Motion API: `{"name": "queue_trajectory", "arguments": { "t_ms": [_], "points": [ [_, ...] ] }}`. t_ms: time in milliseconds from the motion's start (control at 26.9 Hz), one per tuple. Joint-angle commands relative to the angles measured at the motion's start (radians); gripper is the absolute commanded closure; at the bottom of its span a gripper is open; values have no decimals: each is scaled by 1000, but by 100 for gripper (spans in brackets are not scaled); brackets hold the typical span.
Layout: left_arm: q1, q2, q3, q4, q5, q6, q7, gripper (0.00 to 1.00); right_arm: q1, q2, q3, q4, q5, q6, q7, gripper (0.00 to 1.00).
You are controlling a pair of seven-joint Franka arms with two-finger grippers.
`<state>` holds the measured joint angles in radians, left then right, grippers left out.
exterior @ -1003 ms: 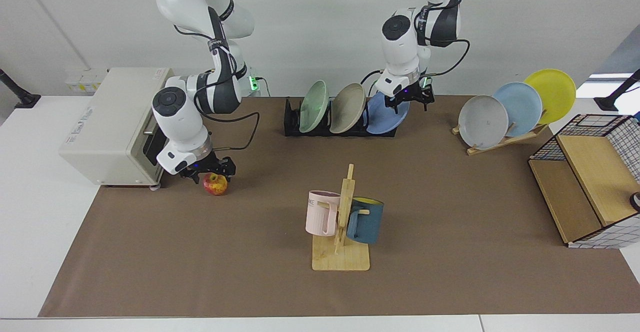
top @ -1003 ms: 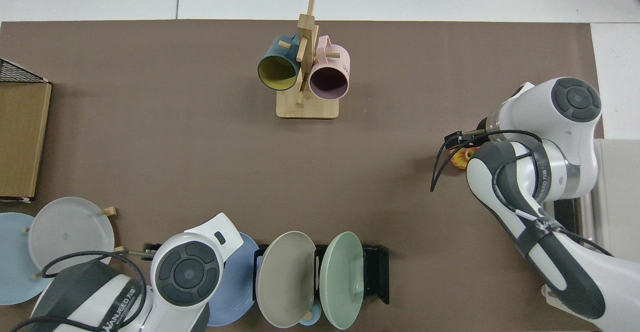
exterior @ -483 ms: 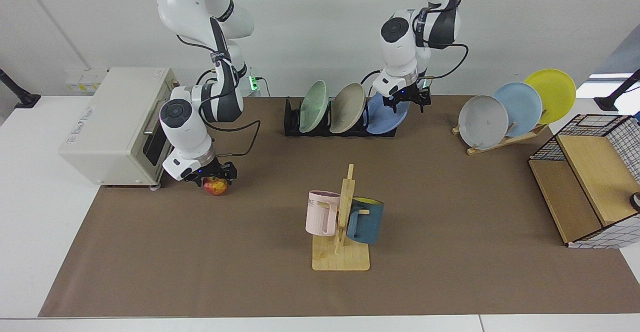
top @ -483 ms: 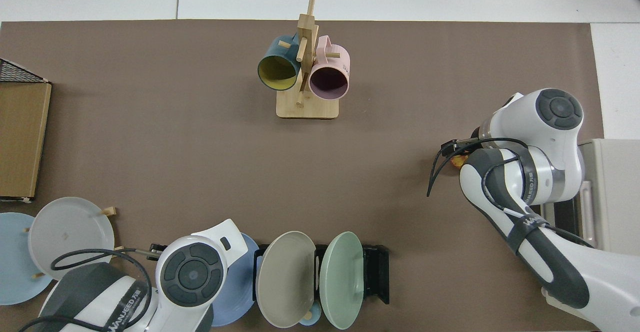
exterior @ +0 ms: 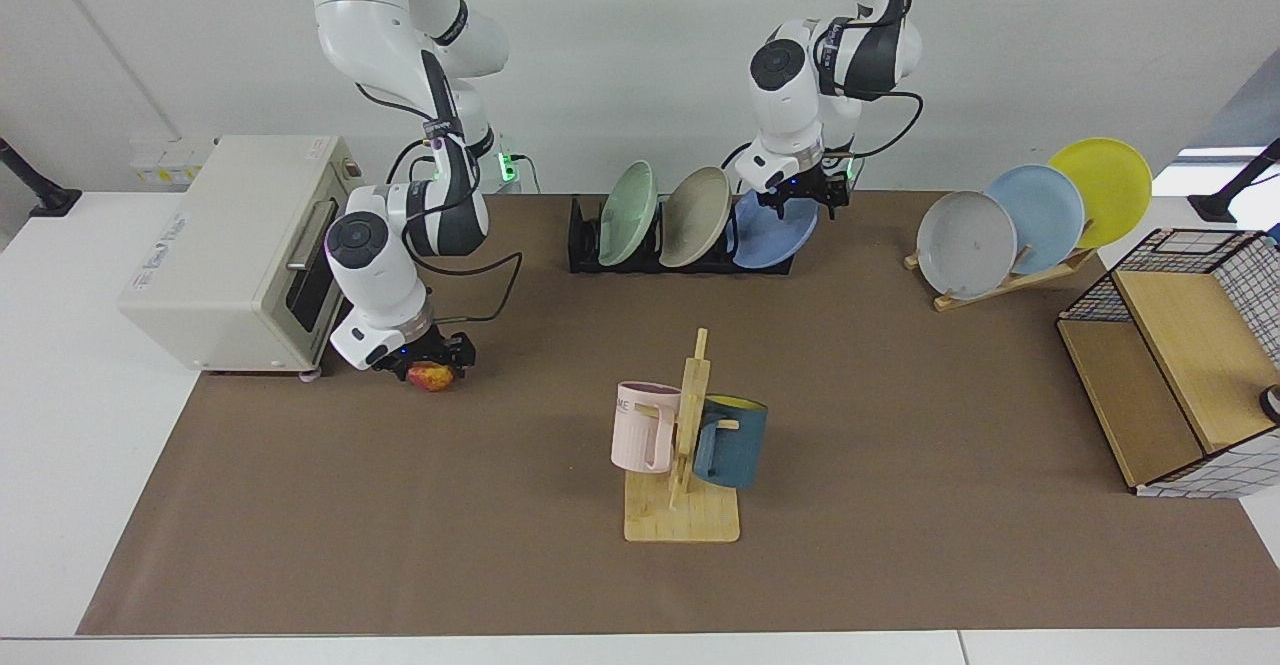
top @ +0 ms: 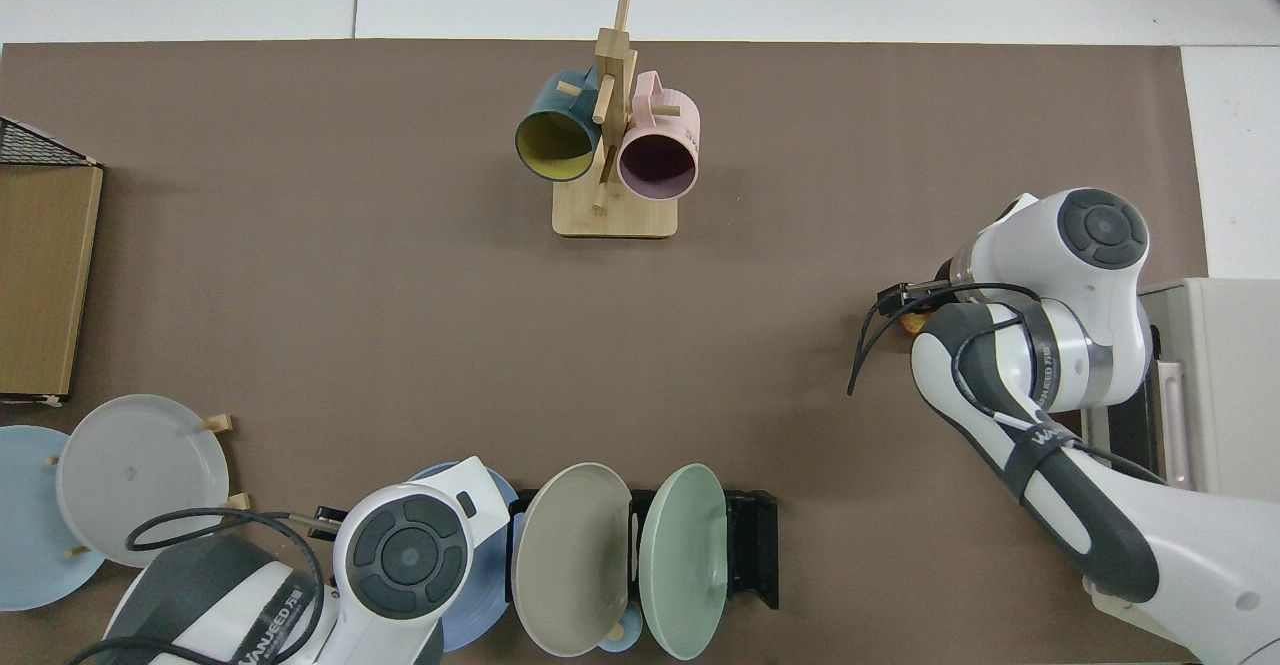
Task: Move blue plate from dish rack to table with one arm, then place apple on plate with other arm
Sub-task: 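Lift the blue plate out of the dish rack with the left gripper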
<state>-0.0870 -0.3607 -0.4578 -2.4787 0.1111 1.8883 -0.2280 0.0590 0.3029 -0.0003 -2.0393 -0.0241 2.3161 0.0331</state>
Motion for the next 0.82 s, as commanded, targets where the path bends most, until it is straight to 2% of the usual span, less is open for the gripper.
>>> {"name": "queue_trajectory", "arguments": {
  "t_ms": [0,74,149,408,557,780],
  "points": [
    [-10,-23,8,-17,-21,-23,10,14,-11,-5,6,-19,-23,31,10,60],
    [-7,-21,8,-17,-21,-23,10,23,-10,-4,6,-18,-22,29,13,75],
    [-5,-20,8,-17,-21,-20,10,34,-5,-4,6,-18,-22,28,21,82],
    [3,-14,10,-13,-21,-18,10,71,1,-4,6,2,-22,20,21,84],
    [4,-12,10,-9,-21,-17,9,100,-1,-8,6,16,-22,16,19,84],
    [9,-12,11,17,-19,-23,1,100,2,-19,8,25,-19,2,21,84]
  ]
}}
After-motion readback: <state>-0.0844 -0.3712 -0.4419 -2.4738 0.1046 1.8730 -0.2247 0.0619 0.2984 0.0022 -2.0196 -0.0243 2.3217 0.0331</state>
